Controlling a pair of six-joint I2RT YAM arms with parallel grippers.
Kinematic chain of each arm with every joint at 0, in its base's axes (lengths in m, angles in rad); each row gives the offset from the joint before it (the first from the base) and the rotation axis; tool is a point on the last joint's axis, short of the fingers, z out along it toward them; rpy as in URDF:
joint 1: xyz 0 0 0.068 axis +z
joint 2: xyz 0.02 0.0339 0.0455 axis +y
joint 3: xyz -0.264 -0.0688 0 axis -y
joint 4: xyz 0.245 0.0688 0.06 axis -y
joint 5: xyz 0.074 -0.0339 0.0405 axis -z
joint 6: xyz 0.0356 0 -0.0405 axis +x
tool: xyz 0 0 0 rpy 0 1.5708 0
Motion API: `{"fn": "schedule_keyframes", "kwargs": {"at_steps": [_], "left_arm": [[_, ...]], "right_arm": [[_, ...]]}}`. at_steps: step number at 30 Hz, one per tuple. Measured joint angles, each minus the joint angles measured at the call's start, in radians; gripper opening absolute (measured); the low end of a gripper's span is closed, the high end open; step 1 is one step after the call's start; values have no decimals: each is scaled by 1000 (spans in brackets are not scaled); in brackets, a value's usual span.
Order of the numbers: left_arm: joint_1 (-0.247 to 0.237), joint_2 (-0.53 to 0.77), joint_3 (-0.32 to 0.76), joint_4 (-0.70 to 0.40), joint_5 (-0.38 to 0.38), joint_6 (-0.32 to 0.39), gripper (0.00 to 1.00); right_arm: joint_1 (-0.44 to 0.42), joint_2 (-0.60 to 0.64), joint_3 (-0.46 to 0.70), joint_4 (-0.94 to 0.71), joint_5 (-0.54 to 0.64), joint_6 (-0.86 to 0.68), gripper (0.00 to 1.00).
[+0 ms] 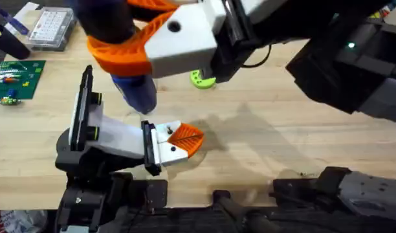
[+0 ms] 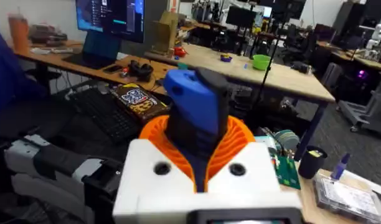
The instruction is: Pick up the gripper from the table and insert it into the empty holder that is missing its gripper. Then pick up a screw, insert it into the mounting hole, and use the screwdriver to tighten it. Finally, clean up the table by picking up the vegetable and placing it into the bucket.
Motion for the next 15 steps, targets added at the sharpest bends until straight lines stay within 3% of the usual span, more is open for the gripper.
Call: {"fn": "schedule_keyframes", "kwargs": {"at_steps": [6, 11, 15], "left_arm": [[0, 0, 0, 0, 1, 0, 12], [0, 0, 0, 0, 1, 0, 12], [0, 0, 0, 0, 1, 0, 12]], "right_arm": [[-12, 0, 38, -94, 0, -10, 44], [-47, -1, 99, -328, 15, -105, 44], [-67, -2, 133, -516, 93, -219, 44]]}}
